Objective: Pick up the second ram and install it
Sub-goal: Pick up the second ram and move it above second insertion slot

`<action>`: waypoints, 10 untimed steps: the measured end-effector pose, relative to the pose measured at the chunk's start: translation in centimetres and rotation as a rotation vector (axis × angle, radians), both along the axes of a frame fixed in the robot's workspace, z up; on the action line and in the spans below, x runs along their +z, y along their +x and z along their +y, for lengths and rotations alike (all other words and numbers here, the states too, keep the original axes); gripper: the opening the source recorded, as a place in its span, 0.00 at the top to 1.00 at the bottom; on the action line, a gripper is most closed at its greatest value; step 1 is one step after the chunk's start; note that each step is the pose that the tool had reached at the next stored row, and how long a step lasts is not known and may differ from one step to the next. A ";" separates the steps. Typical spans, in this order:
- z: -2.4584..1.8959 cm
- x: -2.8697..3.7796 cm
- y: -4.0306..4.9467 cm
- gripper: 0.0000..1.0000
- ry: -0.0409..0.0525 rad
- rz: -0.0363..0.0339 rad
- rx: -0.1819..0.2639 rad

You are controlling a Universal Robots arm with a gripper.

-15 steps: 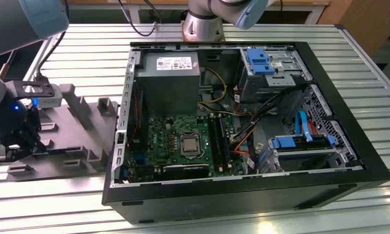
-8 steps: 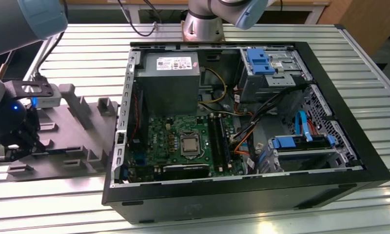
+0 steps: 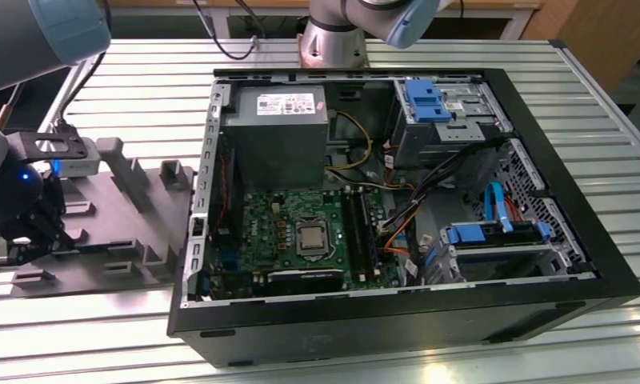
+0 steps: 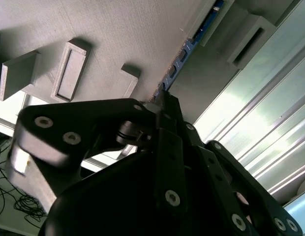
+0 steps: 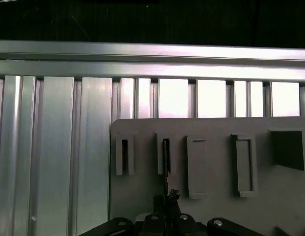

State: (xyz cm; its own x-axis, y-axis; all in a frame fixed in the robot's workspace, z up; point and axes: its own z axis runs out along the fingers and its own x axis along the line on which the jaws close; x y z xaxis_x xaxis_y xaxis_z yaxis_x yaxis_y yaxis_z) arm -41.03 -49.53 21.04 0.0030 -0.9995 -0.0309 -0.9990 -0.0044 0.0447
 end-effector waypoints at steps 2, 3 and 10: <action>0.00 0.00 0.00 0.84 0.0000 0.0000 0.000; 0.00 0.00 0.00 0.77 0.0000 0.0000 0.000; 0.00 -0.08 0.00 0.70 0.0000 0.0000 0.017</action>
